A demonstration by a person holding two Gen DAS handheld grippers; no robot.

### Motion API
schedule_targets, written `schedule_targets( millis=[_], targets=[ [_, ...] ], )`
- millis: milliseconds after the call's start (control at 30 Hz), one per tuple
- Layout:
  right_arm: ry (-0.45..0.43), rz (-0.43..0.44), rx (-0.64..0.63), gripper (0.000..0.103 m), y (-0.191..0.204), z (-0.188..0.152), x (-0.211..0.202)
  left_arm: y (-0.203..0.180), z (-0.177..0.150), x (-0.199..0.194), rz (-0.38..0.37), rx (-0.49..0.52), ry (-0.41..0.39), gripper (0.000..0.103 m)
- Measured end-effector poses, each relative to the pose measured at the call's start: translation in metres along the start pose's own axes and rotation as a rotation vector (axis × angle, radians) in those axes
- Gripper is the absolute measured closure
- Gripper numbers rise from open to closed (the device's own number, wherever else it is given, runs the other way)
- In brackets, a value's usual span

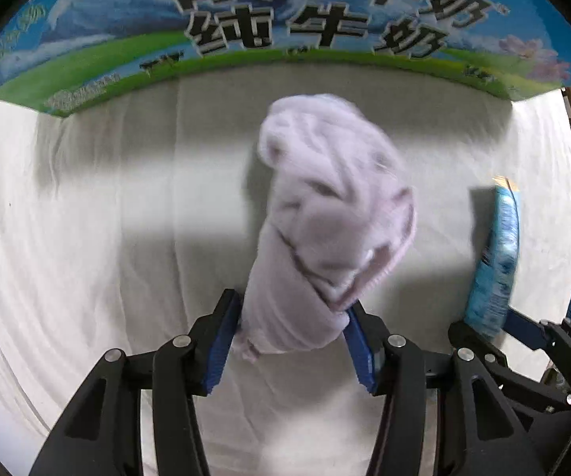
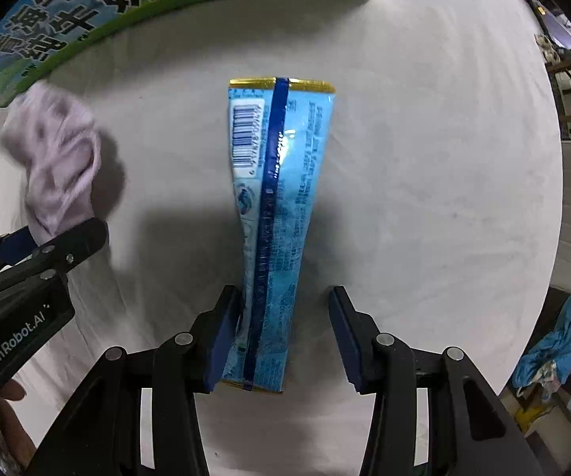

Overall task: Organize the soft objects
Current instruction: 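Grasp the pink cloth with the left tool while the right tool grasps the blue stick, then carry the cloth and blue stick into the box and release both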

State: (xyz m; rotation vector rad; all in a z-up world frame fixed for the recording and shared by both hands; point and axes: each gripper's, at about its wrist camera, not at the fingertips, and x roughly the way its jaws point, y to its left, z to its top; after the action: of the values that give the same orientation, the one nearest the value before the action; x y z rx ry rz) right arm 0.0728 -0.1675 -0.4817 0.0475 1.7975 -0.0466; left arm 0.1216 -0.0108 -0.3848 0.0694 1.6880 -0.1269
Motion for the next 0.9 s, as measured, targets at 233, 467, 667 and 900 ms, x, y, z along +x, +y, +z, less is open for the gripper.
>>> schedule_targets(
  millis=[233, 467, 667, 900],
  targets=[
    [-0.002, -0.017, 0.004, 0.074, 0.000, 0.001, -0.001, -0.012, 0.006, -0.008, -0.001, 0.015, -0.046, 0.064],
    [-0.020, -0.003, -0.011, 0.087, -0.015, 0.011, -0.017, -0.002, -0.010, -0.043, -0.011, -0.002, -0.123, 0.065],
    [-0.087, 0.035, -0.041, 0.088, -0.012, -0.004, -0.043, -0.010, -0.049, -0.098, -0.059, -0.005, -0.206, 0.065],
    [-0.174, 0.121, -0.085, 0.088, -0.016, -0.026, -0.102, -0.008, -0.069, -0.162, -0.167, -0.037, -0.276, 0.065]
  ],
)
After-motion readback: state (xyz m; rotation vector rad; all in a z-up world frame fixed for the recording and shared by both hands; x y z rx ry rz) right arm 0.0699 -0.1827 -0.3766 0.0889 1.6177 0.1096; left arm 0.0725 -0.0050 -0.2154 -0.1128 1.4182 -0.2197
